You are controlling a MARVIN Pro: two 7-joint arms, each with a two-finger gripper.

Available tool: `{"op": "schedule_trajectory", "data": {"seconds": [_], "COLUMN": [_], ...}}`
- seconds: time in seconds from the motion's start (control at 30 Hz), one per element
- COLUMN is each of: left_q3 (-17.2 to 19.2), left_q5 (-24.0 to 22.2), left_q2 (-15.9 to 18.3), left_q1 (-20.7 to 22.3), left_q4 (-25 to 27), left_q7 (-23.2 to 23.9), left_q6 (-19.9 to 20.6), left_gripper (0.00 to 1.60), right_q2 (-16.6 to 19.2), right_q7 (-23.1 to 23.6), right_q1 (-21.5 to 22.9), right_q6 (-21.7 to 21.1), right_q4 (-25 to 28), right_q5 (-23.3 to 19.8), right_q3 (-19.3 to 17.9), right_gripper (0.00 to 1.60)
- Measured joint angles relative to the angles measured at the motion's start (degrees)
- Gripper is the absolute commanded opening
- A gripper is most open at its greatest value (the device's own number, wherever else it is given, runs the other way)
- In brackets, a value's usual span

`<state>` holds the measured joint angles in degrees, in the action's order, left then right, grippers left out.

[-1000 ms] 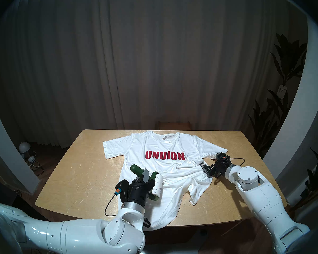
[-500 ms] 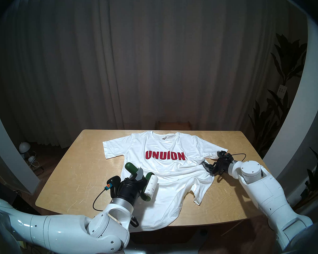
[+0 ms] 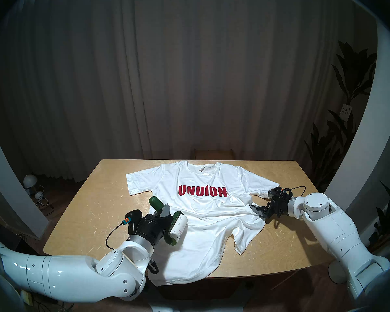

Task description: Use the fur roller to clean a top

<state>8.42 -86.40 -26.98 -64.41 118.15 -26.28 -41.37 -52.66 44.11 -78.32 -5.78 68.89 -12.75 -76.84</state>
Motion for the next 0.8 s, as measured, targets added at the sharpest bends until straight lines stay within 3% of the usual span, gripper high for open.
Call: {"op": "schedule_trajectory", "data": {"seconds": [0.8], "left_q3": [1.01], "left_q5": [-8.11], "left_q2": [9.82], "left_q1": [0.51], "left_q4": [0.35], "left_q7": [10.31], "left_q6": [7.41], "left_gripper": [0.0], "right_q2": [6.19], "right_q7": [7.02], "right_q1": [2.86], "right_q6": [1.38], "right_q4": [-2.05], "right_q5": [4.5], "right_q3": [1.07], "right_gripper": [1.6]}}
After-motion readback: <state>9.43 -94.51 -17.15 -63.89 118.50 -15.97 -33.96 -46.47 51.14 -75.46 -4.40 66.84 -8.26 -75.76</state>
